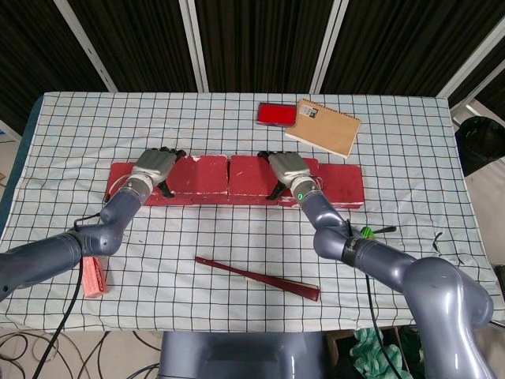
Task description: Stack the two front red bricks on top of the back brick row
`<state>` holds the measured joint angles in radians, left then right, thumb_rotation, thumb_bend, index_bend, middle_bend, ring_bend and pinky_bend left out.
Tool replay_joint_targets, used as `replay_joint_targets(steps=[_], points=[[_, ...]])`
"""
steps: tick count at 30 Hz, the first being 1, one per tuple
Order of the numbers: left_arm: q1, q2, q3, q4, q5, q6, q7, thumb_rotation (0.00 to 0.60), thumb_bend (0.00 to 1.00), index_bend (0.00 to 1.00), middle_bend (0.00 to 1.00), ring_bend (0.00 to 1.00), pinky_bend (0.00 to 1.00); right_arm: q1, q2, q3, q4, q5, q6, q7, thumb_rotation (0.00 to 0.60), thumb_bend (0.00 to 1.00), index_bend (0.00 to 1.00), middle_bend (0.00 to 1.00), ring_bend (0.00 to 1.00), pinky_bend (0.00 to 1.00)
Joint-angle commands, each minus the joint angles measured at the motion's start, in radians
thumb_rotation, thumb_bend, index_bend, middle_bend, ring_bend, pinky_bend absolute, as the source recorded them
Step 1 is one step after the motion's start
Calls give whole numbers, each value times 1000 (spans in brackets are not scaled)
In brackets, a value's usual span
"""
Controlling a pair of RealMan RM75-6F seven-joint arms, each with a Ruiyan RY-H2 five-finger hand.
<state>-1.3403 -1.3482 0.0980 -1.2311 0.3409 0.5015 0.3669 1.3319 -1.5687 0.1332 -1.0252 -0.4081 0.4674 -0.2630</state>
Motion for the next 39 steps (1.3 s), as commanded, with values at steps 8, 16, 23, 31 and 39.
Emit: replay_joint_targets(steps=[8, 16, 23, 31, 39], points=[[-1, -4, 0, 10, 4, -12, -8, 600, 51, 96, 133, 20, 185, 7, -1, -10, 5, 12, -9, -2, 600, 282, 257, 203, 177, 222], [-1, -2, 7, 15, 4, -26, -14, 600, 1, 72, 103, 0, 128, 14, -4, -20, 11, 25, -22, -2, 600, 260, 176, 141, 140, 188], [-3, 1, 5, 16, 12, -32, -24, 600, 0, 57, 83, 0, 66, 18, -1, -25, 13, 32, -28, 3, 600, 253, 159, 99, 123, 169], [-5, 5, 6, 16, 17, -38, -33, 600, 0, 51, 73, 0, 50, 23, 0, -33, 15, 39, -33, 6, 600, 234, 127, 73, 114, 157], [-10, 14, 5, 1, 24, -35, -39, 600, 0, 50, 70, 0, 31, 25, 7, -40, 9, 40, -37, 10, 600, 187, 81, 30, 78, 141]])
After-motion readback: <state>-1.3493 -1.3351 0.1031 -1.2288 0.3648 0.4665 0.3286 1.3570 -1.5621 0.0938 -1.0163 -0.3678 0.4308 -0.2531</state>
